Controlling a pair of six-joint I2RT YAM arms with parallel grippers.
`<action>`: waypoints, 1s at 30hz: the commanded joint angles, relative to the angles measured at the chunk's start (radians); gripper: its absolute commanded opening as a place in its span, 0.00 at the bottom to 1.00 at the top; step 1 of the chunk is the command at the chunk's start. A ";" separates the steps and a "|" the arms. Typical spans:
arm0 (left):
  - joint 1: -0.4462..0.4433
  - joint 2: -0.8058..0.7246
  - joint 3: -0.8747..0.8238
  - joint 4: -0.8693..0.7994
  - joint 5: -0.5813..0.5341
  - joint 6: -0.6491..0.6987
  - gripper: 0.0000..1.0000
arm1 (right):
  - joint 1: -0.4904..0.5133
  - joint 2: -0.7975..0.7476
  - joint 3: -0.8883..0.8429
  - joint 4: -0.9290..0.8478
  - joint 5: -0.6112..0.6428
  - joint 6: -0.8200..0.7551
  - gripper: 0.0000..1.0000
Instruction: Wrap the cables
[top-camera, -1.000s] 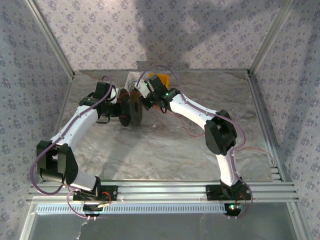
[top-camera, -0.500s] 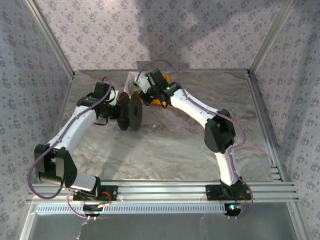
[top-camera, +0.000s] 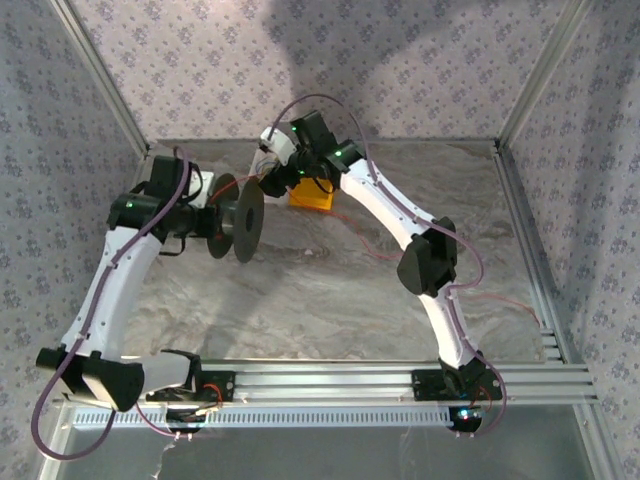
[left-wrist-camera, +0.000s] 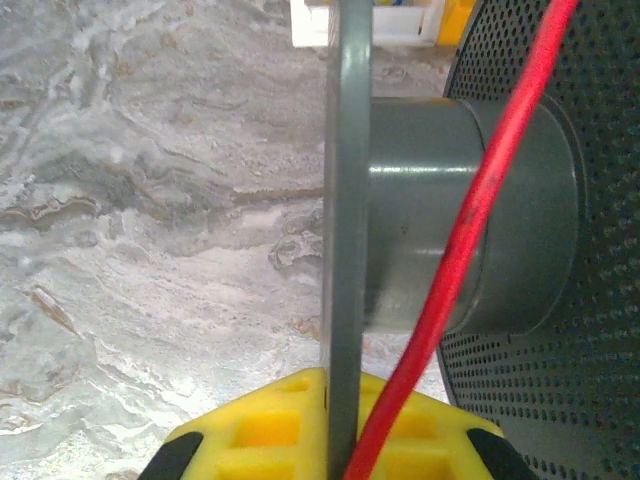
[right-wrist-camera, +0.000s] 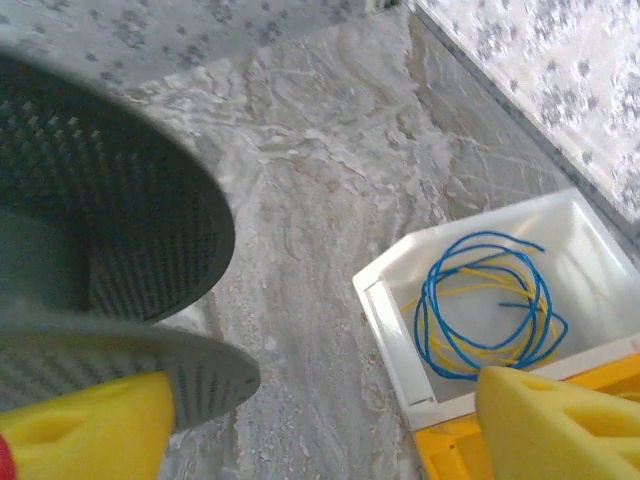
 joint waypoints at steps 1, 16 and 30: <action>0.031 -0.012 0.097 -0.034 -0.067 0.009 0.00 | -0.092 -0.137 -0.033 -0.030 -0.088 0.037 0.87; 0.066 0.131 0.393 -0.044 -0.038 0.015 0.00 | -0.180 -0.685 -0.628 0.049 -0.010 -0.027 1.00; 0.082 0.159 0.445 -0.079 0.030 0.009 0.00 | -0.247 -0.768 -0.844 0.107 -0.100 -0.005 1.00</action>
